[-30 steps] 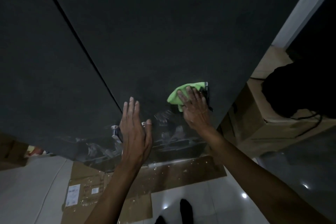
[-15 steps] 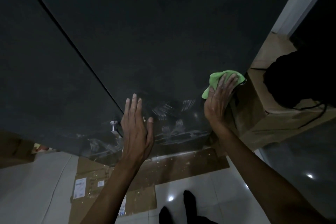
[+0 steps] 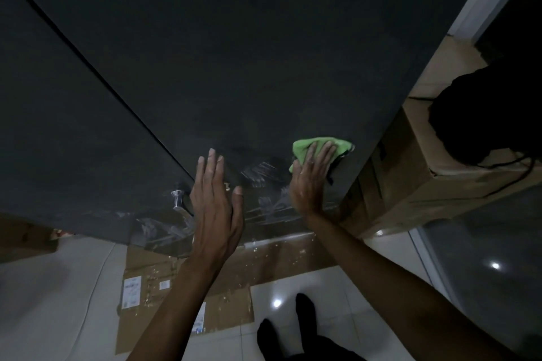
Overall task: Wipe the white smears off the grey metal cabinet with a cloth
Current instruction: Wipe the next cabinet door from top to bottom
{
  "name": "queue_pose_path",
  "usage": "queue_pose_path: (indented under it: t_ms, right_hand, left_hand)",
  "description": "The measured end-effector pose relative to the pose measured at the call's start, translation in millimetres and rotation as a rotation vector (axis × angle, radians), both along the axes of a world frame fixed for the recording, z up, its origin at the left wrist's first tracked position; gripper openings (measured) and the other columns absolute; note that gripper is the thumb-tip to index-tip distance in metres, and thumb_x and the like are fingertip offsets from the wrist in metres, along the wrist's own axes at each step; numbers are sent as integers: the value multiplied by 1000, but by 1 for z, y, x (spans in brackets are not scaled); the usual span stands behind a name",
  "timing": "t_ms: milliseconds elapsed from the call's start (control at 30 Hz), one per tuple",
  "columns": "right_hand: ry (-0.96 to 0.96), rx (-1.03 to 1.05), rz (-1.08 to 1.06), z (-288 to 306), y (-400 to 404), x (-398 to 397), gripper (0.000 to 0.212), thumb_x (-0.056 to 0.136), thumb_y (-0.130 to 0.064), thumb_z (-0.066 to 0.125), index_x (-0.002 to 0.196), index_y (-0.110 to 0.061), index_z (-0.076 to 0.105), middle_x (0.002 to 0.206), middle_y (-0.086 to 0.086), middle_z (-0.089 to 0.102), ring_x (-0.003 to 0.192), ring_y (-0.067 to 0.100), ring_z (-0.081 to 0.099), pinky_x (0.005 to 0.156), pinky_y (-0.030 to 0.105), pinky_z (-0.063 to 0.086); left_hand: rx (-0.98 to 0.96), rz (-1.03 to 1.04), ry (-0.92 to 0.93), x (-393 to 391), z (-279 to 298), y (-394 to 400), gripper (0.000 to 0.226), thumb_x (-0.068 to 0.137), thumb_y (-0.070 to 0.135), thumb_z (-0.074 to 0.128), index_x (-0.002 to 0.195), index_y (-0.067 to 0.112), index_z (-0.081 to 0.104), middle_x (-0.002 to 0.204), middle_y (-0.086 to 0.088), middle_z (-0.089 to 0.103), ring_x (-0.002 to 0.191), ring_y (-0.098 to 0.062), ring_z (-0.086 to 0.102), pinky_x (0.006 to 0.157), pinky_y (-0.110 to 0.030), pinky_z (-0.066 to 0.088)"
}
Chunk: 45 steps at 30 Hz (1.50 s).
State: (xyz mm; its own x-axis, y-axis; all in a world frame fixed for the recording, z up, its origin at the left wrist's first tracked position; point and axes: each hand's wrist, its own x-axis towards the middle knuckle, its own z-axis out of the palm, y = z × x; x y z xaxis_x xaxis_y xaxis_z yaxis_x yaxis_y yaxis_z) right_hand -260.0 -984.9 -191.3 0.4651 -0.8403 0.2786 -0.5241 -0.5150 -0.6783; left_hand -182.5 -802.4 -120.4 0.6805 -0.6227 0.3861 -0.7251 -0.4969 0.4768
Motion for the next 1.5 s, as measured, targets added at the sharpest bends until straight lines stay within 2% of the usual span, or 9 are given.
queue_pose_path:
  t_ms: [100,167,367,500,600,667,833,1167,1500]
  right_hand:
    - [225,61,86,-19,1,-13,58,118,-32,29,156,-15,-12,162,20,-26,155,41,-23,131,49,-3]
    - [251,50,134,-19,-6,-22,57,118,-31,27,156,-18,-13,160,14,-29,152,34,-29,131,45,-9]
    - [188,-57,207,-14,-23,-42,58,113,-9,40,159,-10,5,165,12,-12,160,34,-8,132,40,-9]
    - [-33,70,167,-7,-18,-42,68,101,6,57,160,-2,24,167,10,5,160,31,6,133,49,12]
    - [-184,126,85,-6,-4,-33,69,97,5,68,156,10,31,168,23,17,159,42,14,131,54,19]
    - [-199,140,57,-7,5,-25,75,97,-2,72,157,10,28,169,29,17,160,45,13,131,56,19]
    - [-127,43,2,-9,12,-15,73,101,-2,64,159,11,21,169,33,12,159,48,12,128,61,22]
    - [-64,-75,-49,-33,5,-7,73,105,-6,54,164,4,13,174,25,5,163,39,2,133,38,3]
    - [-91,-203,-51,-68,-12,-2,79,107,-21,46,168,-16,-3,177,9,-8,163,19,-14,132,51,13]
  left_hand:
    - [0,-4,-5,3,-2,2,59,110,31,40,164,14,22,175,0,12,162,-20,8,129,-26,4]
    - [2,-18,12,2,-4,1,58,111,33,37,164,13,24,175,0,13,162,-19,8,129,-27,5]
    - [-12,-78,41,-5,-5,-4,59,110,31,37,163,8,27,175,-3,15,162,-21,8,128,-43,17]
    - [-9,-63,88,-6,-3,6,57,110,30,37,162,7,29,174,-4,17,162,-19,6,128,-43,16]
    - [-9,-22,108,-6,-3,23,57,111,30,38,162,8,29,174,-3,17,162,-18,5,129,-36,10]
    - [1,-6,129,-5,-5,37,57,110,30,37,162,7,29,174,-3,17,162,-17,4,130,-33,5]
    - [21,-9,153,2,-11,60,57,109,29,39,161,6,31,174,-4,16,163,-19,3,129,-56,17]
    - [42,-63,161,20,-38,40,55,109,25,49,159,6,36,173,-7,20,162,-23,6,126,-59,21]
    - [10,-112,51,19,-87,19,58,108,28,45,161,8,32,174,-7,17,163,-23,4,125,-63,18]
